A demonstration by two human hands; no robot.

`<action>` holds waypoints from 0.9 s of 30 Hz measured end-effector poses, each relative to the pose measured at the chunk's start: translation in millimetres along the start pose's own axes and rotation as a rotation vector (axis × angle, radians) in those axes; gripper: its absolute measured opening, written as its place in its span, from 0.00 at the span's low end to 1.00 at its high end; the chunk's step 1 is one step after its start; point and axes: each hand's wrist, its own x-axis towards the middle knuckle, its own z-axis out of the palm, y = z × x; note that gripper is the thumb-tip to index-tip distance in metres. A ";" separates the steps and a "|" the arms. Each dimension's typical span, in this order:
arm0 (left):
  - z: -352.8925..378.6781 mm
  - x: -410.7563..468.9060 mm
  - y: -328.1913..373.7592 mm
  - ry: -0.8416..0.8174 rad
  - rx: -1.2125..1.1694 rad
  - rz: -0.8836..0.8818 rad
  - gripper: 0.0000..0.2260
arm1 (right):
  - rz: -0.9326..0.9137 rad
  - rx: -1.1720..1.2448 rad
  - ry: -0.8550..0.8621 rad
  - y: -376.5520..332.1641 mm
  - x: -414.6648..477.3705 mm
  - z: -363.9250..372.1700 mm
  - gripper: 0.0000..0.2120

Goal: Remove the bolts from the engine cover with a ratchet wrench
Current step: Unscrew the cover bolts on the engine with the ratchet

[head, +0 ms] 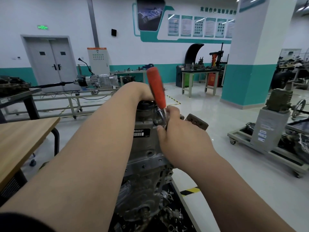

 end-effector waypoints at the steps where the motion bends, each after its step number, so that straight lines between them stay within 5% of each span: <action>1: -0.1 0.3 0.1 0.006 0.000 0.003 0.06 | -0.013 -0.024 0.014 -1.3 -0.2 2.3 0.23; 4: -2.1 3.1 -3.3 0.006 -0.016 0.023 0.07 | 0.035 0.163 -0.015 0.4 0.6 6.6 0.19; 10: -1.9 1.6 -5.1 0.095 0.024 -0.039 0.09 | 0.431 1.132 -0.080 -0.6 -3.4 16.5 0.10; 15: -1.2 1.1 -5.9 0.102 -0.003 -0.041 0.08 | 0.673 1.818 -0.156 -11.9 -7.9 13.7 0.12; 22: 0.1 -0.2 -6.5 0.106 -0.036 -0.052 0.08 | 0.771 2.097 -0.277 -7.8 -13.0 14.2 0.17; 27: 0.4 -1.2 -6.0 0.118 -0.032 -0.046 0.08 | 0.739 2.015 -0.312 -5.5 -13.5 13.0 0.20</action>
